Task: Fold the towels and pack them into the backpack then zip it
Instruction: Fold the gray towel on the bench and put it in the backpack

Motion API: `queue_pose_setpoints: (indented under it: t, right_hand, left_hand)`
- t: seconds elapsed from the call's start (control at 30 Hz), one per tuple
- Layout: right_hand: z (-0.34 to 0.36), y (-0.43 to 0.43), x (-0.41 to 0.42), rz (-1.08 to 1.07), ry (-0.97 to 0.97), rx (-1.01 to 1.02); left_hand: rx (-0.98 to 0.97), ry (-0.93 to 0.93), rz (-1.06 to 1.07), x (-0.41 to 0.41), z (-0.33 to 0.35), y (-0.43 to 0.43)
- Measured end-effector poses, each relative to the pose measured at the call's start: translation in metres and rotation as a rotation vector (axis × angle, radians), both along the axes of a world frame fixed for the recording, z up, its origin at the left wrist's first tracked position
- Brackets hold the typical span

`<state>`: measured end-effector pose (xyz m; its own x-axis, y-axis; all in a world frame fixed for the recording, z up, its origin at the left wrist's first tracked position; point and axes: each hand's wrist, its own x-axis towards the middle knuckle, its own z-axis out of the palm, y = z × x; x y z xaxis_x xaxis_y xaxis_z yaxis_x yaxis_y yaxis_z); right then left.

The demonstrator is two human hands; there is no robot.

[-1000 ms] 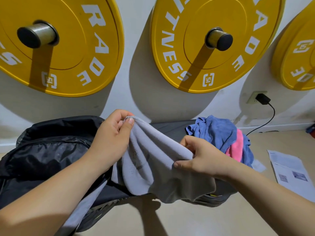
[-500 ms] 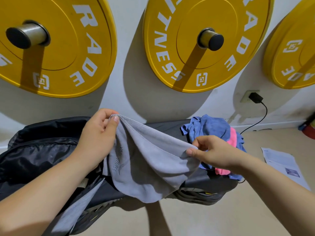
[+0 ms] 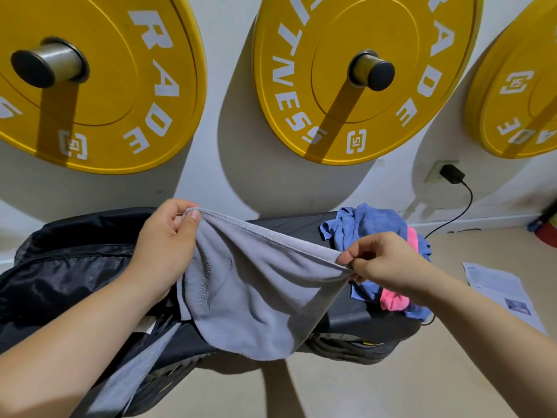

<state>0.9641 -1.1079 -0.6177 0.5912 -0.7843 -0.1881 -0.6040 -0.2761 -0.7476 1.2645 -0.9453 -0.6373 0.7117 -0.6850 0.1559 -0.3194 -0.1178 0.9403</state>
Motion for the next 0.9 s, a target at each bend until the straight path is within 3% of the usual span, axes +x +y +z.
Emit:
queue_pose_setpoints:
  t: [0.13,0.2,0.27,0.4,0.57,0.63,0.77,0.9]
  right_hand:
    - [0.011,0.005,0.000,0.083,-0.007,0.034]
    - [0.012,0.007,0.000,0.138,0.081,-0.036]
    - [0.014,0.006,-0.001,0.095,0.049,-0.097]
    - [0.019,0.001,-0.007,-0.127,-0.229,-0.052]
    - [0.028,-0.008,-0.011,-0.330,-0.702,0.180]
    - [0.035,-0.007,-0.011,-0.354,-0.796,0.264]
    - [0.039,-0.003,-0.013,-0.297,-0.670,0.211]
    - [0.035,-0.003,-0.010,-0.266,-0.307,-0.104]
  left_hand:
    - [-0.001,0.023,0.062,0.000,0.004,0.000]
    - [-0.002,0.038,0.072,0.001,0.005,0.000]
    - [-0.003,0.047,0.081,0.004,0.006,0.002]
    - [0.009,0.061,0.034,0.006,0.012,0.007]
    - [-0.051,0.068,-0.061,0.000,0.031,0.015]
    - [-0.066,0.098,-0.108,-0.003,0.036,0.019]
    - [-0.030,0.150,-0.131,-0.004,0.037,0.024]
    - [0.020,0.142,-0.148,0.001,0.032,0.025]
